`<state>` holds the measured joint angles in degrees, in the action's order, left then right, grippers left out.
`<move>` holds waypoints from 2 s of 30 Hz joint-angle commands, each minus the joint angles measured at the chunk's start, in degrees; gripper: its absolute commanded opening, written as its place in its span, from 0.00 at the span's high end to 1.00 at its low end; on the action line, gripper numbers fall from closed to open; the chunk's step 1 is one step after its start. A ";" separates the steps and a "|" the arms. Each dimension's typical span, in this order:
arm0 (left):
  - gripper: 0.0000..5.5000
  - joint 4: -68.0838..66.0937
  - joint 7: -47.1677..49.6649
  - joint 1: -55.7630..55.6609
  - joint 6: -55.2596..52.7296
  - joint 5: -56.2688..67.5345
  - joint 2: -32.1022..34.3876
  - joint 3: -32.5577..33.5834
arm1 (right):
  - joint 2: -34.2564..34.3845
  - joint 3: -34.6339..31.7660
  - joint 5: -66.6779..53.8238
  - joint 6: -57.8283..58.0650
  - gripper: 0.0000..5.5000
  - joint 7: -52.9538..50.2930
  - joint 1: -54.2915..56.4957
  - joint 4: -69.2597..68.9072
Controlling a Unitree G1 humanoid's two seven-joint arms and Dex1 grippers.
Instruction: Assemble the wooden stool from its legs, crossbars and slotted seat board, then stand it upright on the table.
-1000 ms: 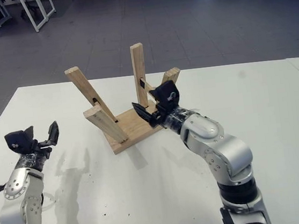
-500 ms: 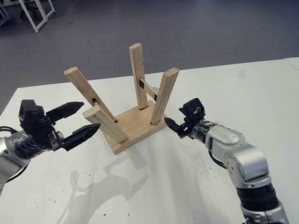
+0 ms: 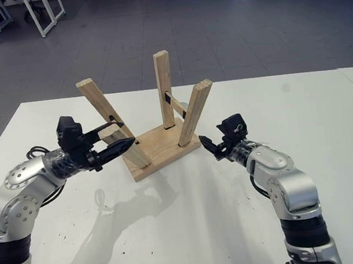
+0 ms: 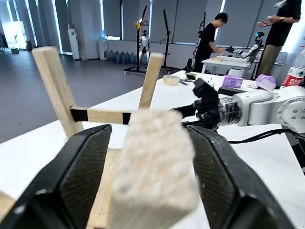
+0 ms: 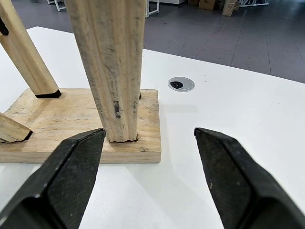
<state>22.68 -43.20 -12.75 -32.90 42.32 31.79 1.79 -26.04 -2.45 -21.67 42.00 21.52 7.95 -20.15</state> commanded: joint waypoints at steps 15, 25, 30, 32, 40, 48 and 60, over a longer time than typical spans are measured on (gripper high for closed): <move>0.77 -11.51 -25.92 -5.15 -1.90 4.92 12.49 4.31 | -25.37 -7.91 -18.74 -0.37 0.38 50.82 5.68 12.96; 0.77 -16.14 -31.67 -8.54 -1.71 2.95 13.79 3.22 | -23.75 -4.41 -19.34 0.49 0.38 50.60 14.57 12.70; 0.77 -14.80 -32.02 -7.96 -1.74 2.87 13.26 2.03 | -20.80 -1.06 -14.94 -3.69 0.38 49.19 20.26 18.92; 0.77 -15.04 -32.21 -8.45 -1.54 2.50 13.10 1.51 | -19.95 0.31 -15.88 -2.78 0.38 50.33 21.56 18.09; 0.77 -15.14 -32.44 -8.37 -1.00 1.99 12.77 1.25 | -17.07 4.96 -17.61 -0.23 0.38 52.81 22.69 14.84; 0.77 -13.37 -33.24 -6.18 -5.17 5.71 13.38 2.41 | -16.68 4.60 -22.82 8.57 0.68 51.96 20.59 12.54; 0.77 -11.39 -31.11 -9.17 -34.92 29.02 19.06 3.57 | -14.29 -5.49 -52.03 48.10 0.71 37.94 25.04 16.79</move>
<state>11.53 -72.28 -21.78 -63.59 70.19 51.00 9.29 -42.21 -6.83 -71.76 86.10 63.18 30.88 -6.64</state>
